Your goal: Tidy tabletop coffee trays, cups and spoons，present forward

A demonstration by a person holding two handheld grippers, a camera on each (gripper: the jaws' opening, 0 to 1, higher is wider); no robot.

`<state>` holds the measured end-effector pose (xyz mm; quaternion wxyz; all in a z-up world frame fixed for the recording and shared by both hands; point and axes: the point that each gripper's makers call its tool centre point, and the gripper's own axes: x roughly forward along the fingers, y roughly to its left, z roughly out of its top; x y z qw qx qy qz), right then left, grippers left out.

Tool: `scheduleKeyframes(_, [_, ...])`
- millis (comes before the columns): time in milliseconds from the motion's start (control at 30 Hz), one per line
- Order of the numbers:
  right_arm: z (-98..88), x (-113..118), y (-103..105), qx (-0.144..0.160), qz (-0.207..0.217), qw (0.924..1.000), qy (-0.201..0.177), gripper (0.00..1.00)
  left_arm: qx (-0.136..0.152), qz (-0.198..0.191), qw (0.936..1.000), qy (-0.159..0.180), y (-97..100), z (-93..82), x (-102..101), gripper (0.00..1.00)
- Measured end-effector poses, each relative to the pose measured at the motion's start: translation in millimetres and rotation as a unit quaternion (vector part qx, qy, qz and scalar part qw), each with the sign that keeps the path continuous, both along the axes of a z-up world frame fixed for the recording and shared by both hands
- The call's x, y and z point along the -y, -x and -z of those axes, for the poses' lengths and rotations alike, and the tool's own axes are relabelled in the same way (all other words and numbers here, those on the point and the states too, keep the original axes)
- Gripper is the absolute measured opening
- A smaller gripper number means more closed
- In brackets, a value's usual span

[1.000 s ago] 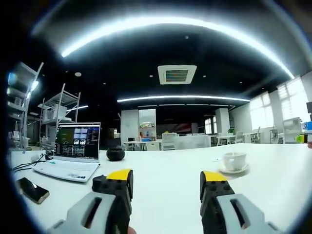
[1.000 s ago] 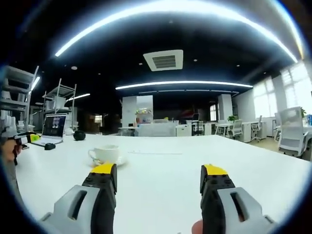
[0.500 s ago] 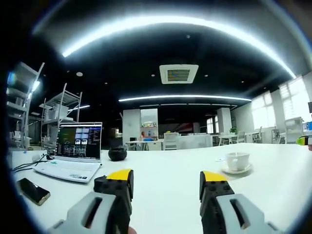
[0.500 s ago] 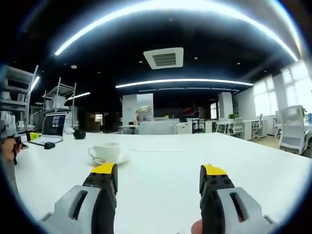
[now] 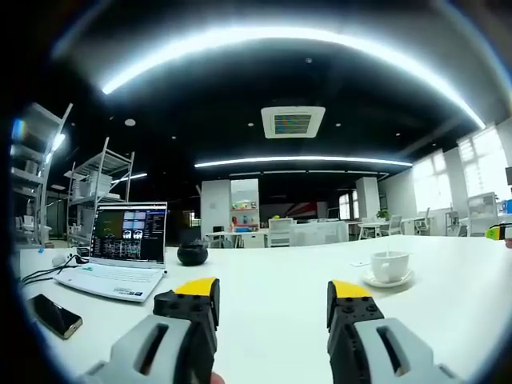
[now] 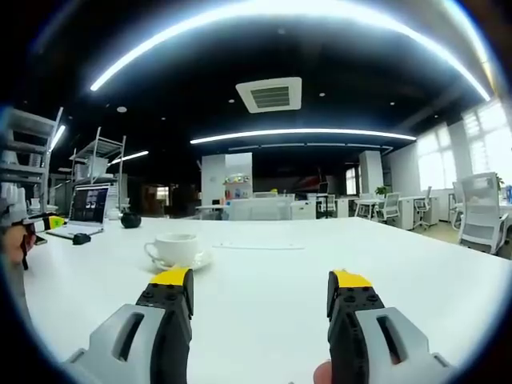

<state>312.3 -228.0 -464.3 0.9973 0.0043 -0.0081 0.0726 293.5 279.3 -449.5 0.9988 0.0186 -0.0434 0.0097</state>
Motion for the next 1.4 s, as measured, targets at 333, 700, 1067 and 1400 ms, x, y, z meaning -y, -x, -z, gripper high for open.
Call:
scheduleKeyframes(333, [2.0,10,7,0.001,0.017,0.9999,-0.002,0.67,0.015,-0.002,0.9999,0.0,-1.2,-10.4,2,0.54])
scheduleKeyframes(700, [4.9,26,13,0.0,0.033,0.9994,-0.011,0.66,0.02,-0.002,0.9998,0.003,-1.2,-14.1,9,0.54])
scheduleKeyframes(1067, [11.4,26,15,-0.004,0.033,0.9993,-0.015,0.66,0.016,0.002,0.9999,0.003,-3.0,-11.4,13,0.54])
scheduleKeyframes(1400, [5.9,28,18,0.003,0.03,0.9994,-0.018,0.65,0.019,0.008,0.9998,-0.003,-1.9,-18.1,22,0.54])
